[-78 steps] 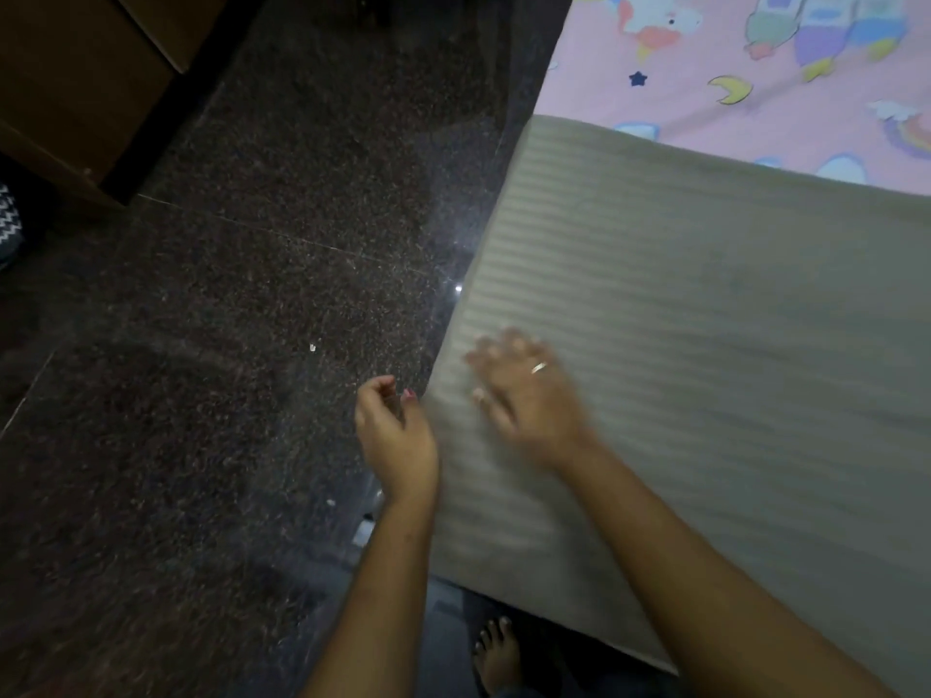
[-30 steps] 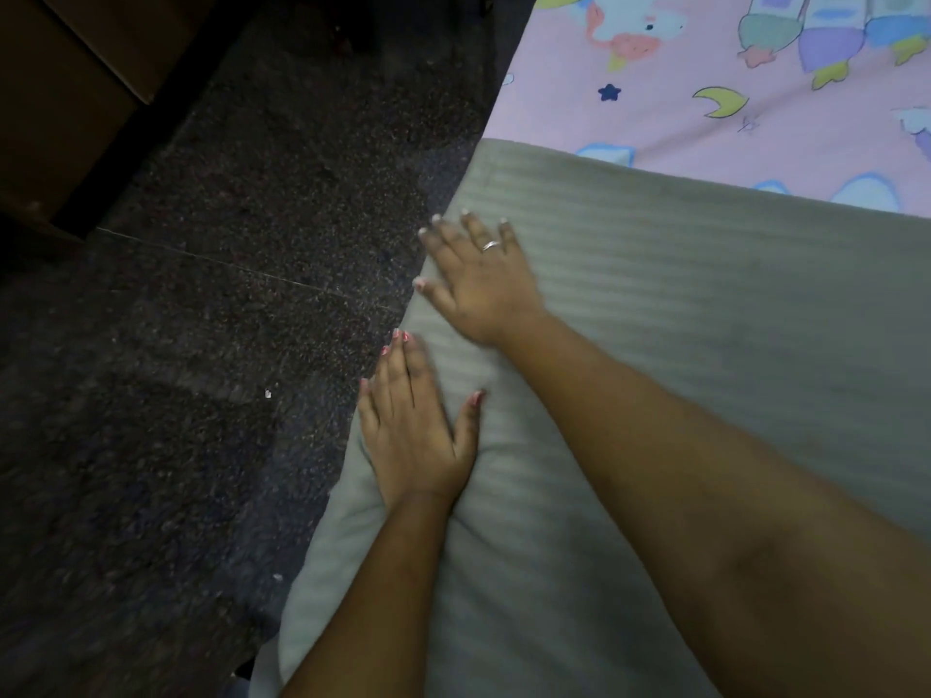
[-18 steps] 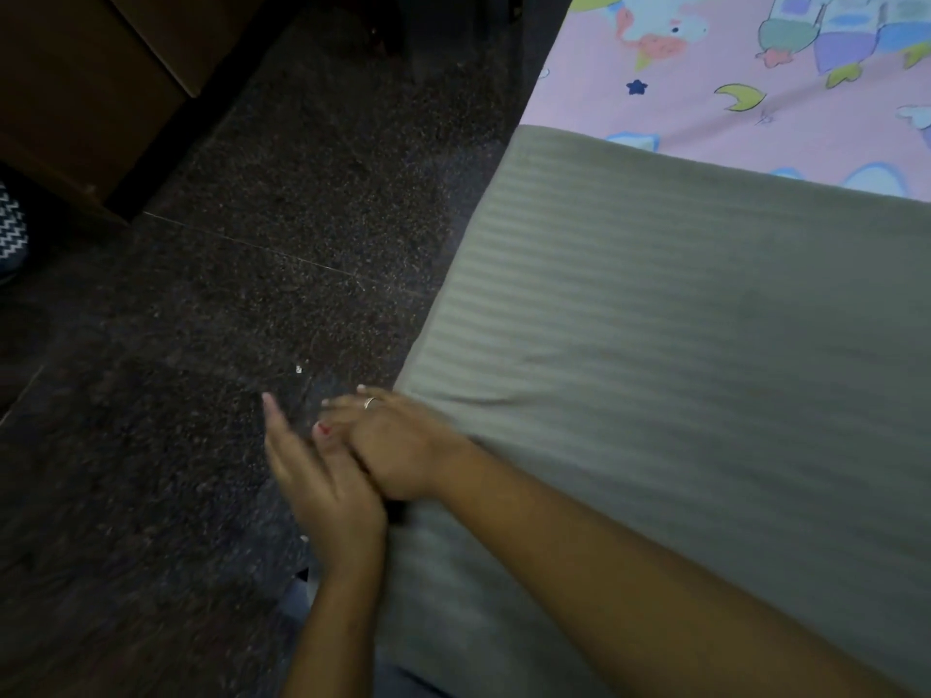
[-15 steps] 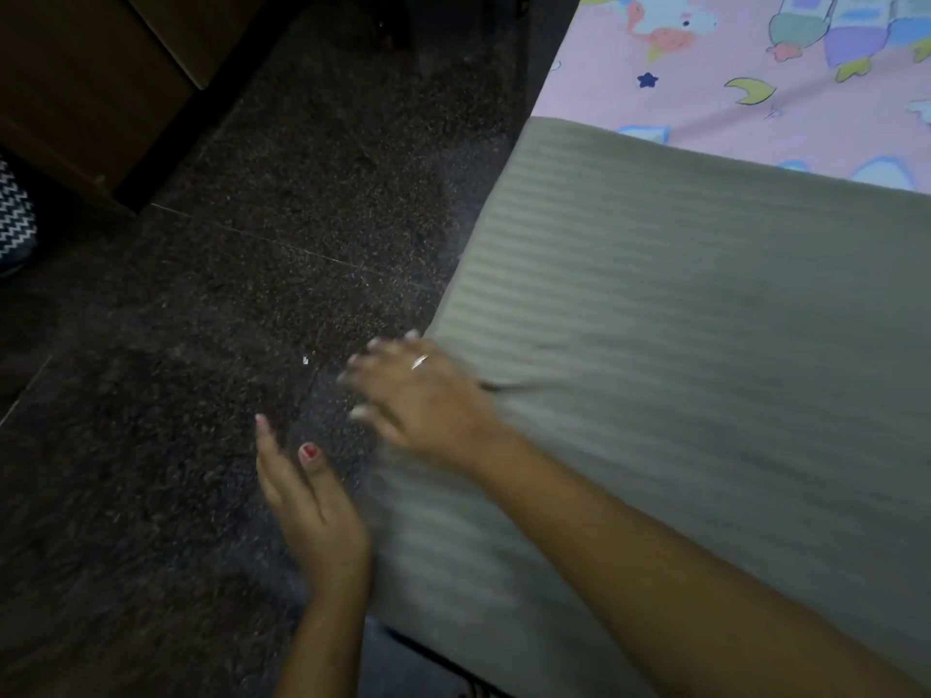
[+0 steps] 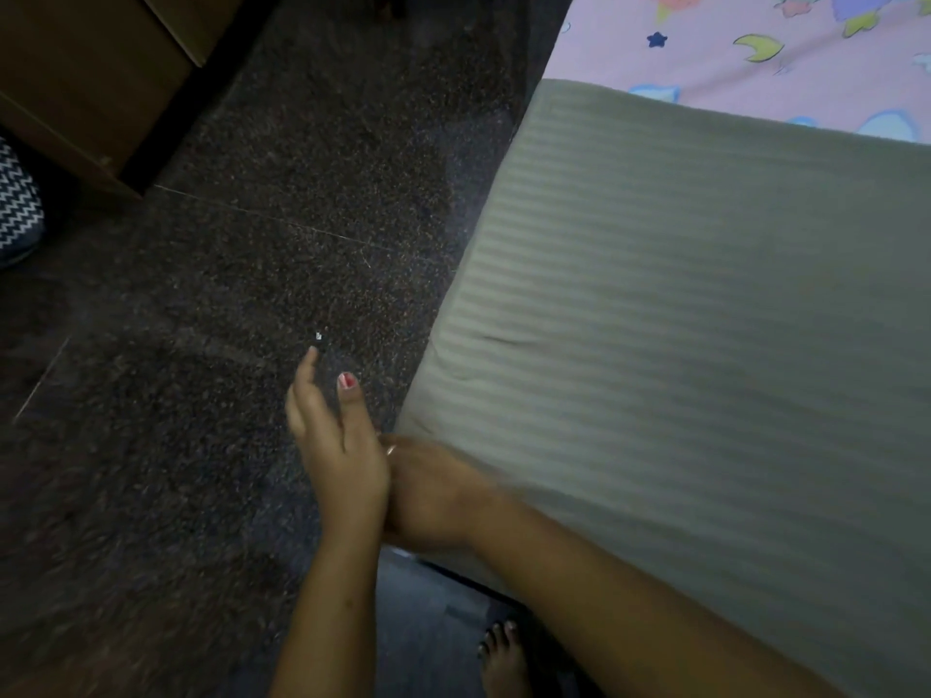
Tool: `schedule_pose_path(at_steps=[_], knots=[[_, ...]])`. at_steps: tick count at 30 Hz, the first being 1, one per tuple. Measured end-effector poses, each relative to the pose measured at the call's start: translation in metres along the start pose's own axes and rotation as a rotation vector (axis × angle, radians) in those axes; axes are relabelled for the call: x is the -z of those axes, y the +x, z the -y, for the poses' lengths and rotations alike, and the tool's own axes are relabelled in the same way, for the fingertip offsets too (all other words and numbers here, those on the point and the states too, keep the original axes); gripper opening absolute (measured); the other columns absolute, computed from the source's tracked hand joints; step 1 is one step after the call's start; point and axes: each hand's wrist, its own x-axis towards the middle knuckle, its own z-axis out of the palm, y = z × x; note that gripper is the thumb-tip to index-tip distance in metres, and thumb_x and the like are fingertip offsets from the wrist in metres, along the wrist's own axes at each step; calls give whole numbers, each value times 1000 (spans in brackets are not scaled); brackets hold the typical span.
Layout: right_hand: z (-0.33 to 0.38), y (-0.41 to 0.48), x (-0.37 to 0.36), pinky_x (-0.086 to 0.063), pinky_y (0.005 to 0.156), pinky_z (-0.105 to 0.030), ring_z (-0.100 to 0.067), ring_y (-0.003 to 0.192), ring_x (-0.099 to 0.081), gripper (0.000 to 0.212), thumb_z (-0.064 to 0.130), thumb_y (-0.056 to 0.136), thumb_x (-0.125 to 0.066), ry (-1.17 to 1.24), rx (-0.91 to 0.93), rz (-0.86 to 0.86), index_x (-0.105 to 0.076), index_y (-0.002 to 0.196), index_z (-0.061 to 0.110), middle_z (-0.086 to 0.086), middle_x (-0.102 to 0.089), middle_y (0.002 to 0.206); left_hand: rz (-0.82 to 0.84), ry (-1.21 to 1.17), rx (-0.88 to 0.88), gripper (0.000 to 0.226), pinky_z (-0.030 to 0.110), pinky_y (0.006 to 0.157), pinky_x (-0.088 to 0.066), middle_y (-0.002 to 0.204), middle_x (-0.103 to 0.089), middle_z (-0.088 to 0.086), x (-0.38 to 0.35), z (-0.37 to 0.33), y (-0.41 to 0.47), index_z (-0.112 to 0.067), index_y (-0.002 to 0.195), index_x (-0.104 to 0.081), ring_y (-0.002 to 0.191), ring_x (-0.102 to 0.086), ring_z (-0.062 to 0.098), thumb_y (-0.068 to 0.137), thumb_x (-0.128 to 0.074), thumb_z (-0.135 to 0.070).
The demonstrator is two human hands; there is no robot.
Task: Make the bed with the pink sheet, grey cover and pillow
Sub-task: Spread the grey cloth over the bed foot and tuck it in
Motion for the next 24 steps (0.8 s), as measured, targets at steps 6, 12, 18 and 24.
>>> schedule_pose_path(at_steps=[6, 12, 18, 24], knots=[[-116, -57, 56, -25, 114, -49, -34, 135, -38, 62, 47, 89, -33, -161, -861, -326, -49, 137, 11, -15, -44, 144, 77, -60, 128, 43, -8, 75, -28, 146, -29, 10, 5, 4, 12, -16, 143, -36, 114, -38, 6, 101, -36, -26], [-42, -21, 2, -13, 112, -51, -37, 140, -27, 70, 53, 88, -35, -246, -697, -213, -36, 146, 14, -14, -32, 152, 94, -49, 143, 39, -9, 75, -28, 142, -34, 15, -6, 1, -5, -9, 137, -43, 114, -44, 13, 99, -43, -16], [18, 3, 1, -48, 92, -37, -30, 106, -61, 53, 37, 91, -27, -61, 32, 146, -68, 111, 10, -12, -68, 111, 187, 75, -33, 36, 8, 90, -29, 139, -40, 11, 8, -12, 4, -15, 133, -48, 117, -44, 13, 98, -47, -24], [-96, -56, 44, -29, 112, -46, -33, 135, -39, 59, 46, 90, -34, -164, -813, -310, -48, 138, 13, -12, -45, 144, 140, 74, -4, 34, -5, 80, -28, 137, -39, 14, 15, -7, 30, -11, 132, -48, 105, -41, 8, 99, -44, -19]])
